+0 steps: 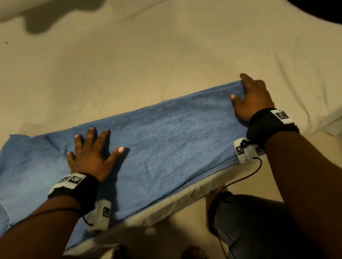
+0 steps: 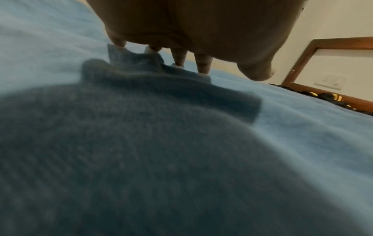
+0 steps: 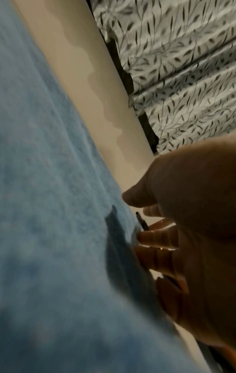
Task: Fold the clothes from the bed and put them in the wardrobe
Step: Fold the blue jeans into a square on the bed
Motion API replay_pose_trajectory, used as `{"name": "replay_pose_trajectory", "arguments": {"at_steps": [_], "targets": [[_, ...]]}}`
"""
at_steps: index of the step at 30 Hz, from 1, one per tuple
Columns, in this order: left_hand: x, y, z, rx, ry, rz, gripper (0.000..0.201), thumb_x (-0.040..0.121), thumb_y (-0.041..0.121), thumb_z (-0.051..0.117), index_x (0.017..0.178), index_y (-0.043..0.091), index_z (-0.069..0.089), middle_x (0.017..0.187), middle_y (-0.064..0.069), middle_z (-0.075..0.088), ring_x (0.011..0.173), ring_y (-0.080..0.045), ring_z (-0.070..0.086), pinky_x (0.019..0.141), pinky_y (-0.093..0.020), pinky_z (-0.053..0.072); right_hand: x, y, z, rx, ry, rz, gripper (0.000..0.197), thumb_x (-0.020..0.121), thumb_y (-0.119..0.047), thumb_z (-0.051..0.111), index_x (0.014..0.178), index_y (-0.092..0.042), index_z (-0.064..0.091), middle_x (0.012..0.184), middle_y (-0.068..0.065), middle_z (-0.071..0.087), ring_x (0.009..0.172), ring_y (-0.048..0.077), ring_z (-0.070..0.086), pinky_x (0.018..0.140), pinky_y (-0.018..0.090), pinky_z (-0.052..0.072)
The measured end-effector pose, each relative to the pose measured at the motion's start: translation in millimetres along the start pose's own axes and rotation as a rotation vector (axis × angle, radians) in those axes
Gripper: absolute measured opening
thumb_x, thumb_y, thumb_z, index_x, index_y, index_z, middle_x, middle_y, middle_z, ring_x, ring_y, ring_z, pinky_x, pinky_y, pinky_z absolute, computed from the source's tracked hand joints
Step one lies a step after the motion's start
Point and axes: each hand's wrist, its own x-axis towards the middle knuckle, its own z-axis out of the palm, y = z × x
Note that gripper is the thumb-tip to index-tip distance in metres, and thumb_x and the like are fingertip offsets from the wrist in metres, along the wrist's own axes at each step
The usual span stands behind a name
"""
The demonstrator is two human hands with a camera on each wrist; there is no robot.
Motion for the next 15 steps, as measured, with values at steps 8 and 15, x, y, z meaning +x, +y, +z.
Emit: {"name": "replay_pose_trajectory", "arguments": {"at_steps": [8,15], "targets": [[48.2,-66.8,-18.9,0.053,-0.018,0.146,0.093,0.081,0.087,0.029,0.16,0.038,0.018,0.169,-0.005,0.014,0.155,-0.038,0.006,0.123,-0.061,0.013,50.3,5.2,-11.6,-0.048,0.086,0.004,0.021,0.088,-0.037,0.073,0.093,-0.016,0.072,0.102,0.018,0.071,0.097,0.04,0.065,0.087,0.04,0.051],[42.3,-53.7,-20.3,0.181,-0.075,0.041,0.098,0.074,0.092,0.012,0.157,0.046,-0.011,0.169,0.003,-0.017,0.154,-0.036,-0.014,0.12,-0.067,0.003,26.6,-40.9,-33.4,-0.23,0.07,-0.019,0.076,0.079,-0.05,0.073,0.144,-0.029,0.041,0.139,0.023,0.048,0.123,0.048,0.052,0.103,0.061,0.042]]}}
